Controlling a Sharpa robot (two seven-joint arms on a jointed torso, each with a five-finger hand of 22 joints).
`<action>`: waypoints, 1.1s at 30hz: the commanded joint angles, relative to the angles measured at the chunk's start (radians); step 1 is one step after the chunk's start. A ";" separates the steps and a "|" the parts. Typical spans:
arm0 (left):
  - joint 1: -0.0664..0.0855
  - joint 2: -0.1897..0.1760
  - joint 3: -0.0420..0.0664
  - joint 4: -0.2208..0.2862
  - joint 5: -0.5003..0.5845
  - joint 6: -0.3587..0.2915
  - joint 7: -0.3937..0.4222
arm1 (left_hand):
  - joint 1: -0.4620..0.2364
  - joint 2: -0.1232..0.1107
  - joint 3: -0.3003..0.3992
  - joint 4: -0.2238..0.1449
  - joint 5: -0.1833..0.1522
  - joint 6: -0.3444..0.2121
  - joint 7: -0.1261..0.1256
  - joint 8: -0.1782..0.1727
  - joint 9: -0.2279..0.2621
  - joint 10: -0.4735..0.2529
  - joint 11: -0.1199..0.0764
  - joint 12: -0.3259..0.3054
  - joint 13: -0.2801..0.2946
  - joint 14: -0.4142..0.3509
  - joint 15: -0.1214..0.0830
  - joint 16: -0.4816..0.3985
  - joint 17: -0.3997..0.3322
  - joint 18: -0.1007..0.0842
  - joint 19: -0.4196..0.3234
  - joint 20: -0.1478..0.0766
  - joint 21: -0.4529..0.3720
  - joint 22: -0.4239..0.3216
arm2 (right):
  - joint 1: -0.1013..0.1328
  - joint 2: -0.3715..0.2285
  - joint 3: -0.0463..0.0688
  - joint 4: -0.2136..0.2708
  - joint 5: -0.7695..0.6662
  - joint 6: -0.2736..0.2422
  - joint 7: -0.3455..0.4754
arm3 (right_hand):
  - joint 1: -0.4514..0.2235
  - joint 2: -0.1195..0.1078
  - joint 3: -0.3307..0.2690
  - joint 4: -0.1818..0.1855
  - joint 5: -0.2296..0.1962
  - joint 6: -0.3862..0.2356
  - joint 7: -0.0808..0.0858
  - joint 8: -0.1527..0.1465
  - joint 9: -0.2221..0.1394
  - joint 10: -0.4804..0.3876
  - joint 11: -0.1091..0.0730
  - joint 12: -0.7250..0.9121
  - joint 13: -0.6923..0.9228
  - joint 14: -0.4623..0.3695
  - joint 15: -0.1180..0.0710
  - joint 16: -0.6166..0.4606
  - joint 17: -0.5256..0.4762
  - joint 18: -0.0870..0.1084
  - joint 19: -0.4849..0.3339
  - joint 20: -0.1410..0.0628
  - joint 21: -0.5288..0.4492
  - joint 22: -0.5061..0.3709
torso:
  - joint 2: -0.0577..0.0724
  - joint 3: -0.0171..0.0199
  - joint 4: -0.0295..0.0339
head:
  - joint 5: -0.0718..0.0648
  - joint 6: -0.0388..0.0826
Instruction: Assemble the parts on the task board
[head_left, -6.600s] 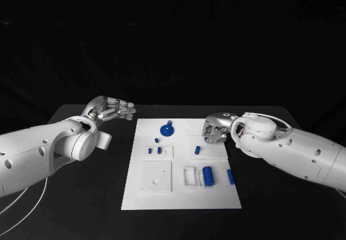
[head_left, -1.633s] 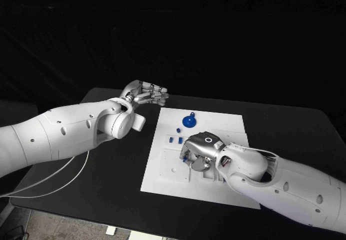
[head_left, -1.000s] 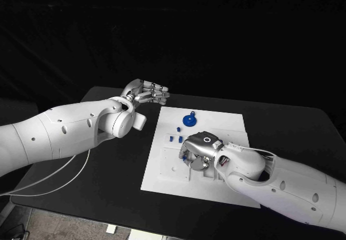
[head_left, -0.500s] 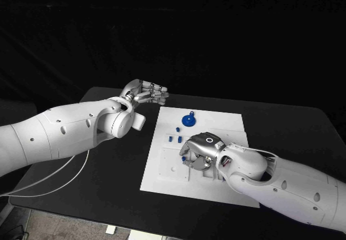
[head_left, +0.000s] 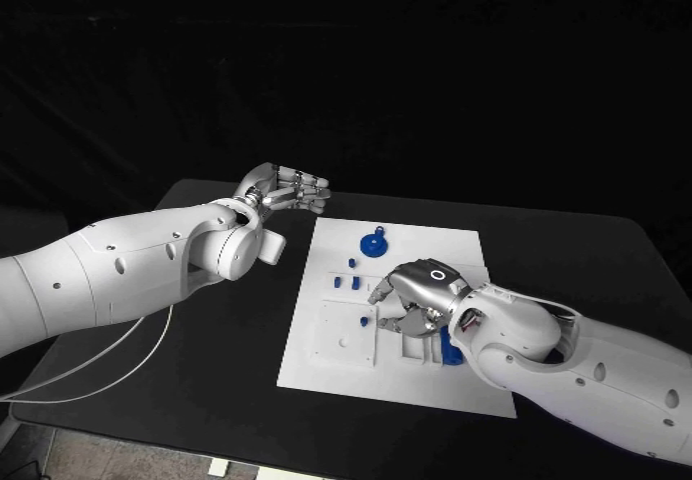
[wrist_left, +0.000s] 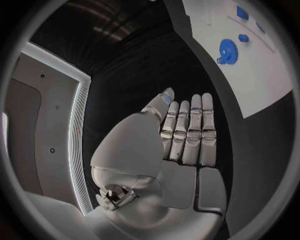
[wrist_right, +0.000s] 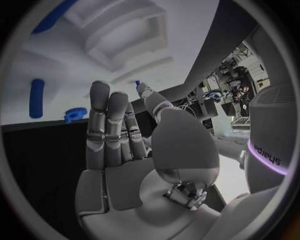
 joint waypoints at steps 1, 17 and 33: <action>0.002 0.003 0.001 -0.002 0.014 0.013 0.012 | -0.011 0.003 -0.001 -0.004 -0.011 0.002 0.002 0.001 0.000 -0.004 -0.001 -0.001 0.000 -0.004 0.000 -0.004 -0.001 0.010 -0.005 0.002 0.002 0.006 | 0.001 -0.025 0.033 0.009 0.075 0.006 0.003 | -0.001 0.001 0.029 -0.007 0.003 0.007 -0.001 -0.002 -0.002 0.012 -0.001 0.002 0.001 -0.001 0.003 0.009 0.002 0.008 0.039 0.001 0.007 0.004 | -0.002 -0.0003 -0.0005 | -0.011 0.009; 0.002 0.004 0.001 -0.009 0.018 0.021 0.026 | -0.012 0.003 -0.006 -0.003 -0.020 -0.003 0.003 0.001 0.000 0.011 -0.006 -0.001 0.000 0.004 -0.003 -0.004 -0.001 0.009 0.003 0.001 -0.006 0.010 | 0.036 -0.117 0.116 -0.058 0.158 0.133 0.014 | 0.073 -0.005 -0.306 0.148 0.049 -0.037 -0.029 -0.001 -0.001 -0.041 0.011 0.003 0.002 -0.007 0.007 0.014 0.004 0.016 0.037 0.006 0.001 0.000 | -0.003 0.0025 -0.0097 | -0.031 0.024; 0.001 0.004 0.000 -0.011 0.018 0.025 0.027 | -0.012 0.004 -0.006 -0.003 -0.020 -0.003 0.003 0.001 0.000 0.008 -0.005 -0.001 0.000 0.003 -0.002 -0.004 -0.001 0.009 0.002 0.001 -0.008 0.015 | 0.037 -0.099 0.111 -0.088 0.097 0.233 -0.013 | 0.089 0.020 -0.290 0.115 0.037 -0.048 -0.030 -0.002 -0.001 -0.007 0.002 0.003 0.002 -0.004 0.006 0.013 0.005 0.008 0.038 0.004 -0.003 -0.003 | -0.003 -0.0003 -0.0063 | -0.039 0.016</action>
